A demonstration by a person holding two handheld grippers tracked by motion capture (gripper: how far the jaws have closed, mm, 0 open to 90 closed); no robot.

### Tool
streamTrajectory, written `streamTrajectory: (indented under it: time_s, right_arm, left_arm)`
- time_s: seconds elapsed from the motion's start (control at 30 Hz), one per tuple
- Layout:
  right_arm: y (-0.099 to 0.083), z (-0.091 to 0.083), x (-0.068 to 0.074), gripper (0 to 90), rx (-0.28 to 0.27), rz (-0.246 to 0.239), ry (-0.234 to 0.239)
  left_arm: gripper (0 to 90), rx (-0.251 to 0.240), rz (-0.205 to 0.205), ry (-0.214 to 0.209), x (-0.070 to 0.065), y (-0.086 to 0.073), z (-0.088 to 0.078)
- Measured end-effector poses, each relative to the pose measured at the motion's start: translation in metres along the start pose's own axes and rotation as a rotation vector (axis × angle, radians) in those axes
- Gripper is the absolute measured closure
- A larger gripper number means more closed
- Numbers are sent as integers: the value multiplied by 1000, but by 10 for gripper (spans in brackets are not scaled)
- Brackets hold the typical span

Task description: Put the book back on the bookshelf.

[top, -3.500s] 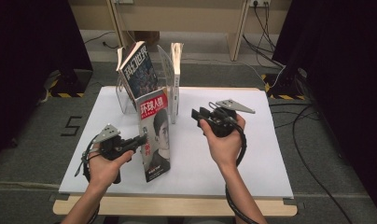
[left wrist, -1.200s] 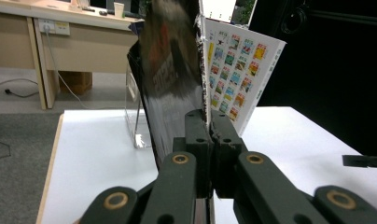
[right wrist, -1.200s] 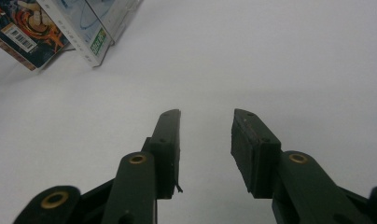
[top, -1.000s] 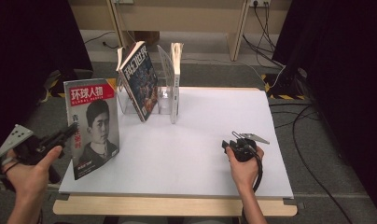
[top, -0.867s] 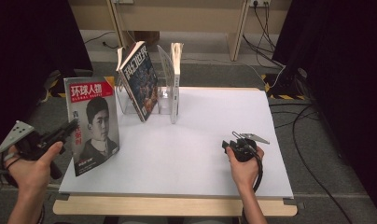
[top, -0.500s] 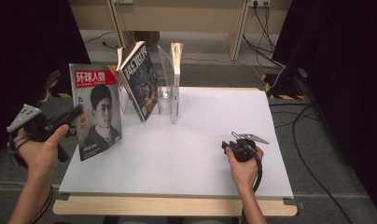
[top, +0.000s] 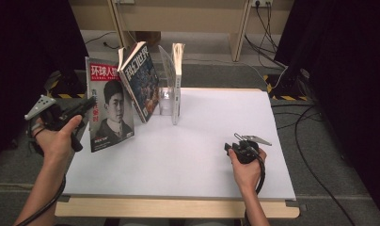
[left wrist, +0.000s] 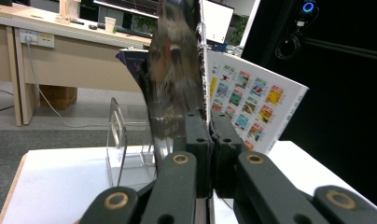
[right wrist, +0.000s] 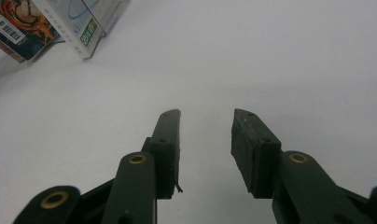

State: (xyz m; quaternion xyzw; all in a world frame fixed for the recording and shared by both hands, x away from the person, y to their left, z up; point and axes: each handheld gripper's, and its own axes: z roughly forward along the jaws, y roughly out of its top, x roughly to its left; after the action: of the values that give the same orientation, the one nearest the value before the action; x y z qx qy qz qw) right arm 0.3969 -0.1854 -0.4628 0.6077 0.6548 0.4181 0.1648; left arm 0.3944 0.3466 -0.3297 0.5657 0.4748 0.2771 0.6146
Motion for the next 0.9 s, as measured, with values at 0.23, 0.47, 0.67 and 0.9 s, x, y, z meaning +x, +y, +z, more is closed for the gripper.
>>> streamTrajectory:
  time_s: [0.23,0.47,0.67,0.9]
  right_arm:
    - [0,1,-2,625,2,4,-4]
    - [-2,3,-3,625,15,7,-8]
    - [-2,3,-4,625,11,2,-7]
    - [-1,1,-6,625,2,3,-10]
  left_arm:
    - [874,-8,8,10,8,10,28]
    - [873,-28,-14,-15,10,16,52]
    - [874,-45,-10,-13,11,17,71]
    - [873,-93,2,2,19,18,91]
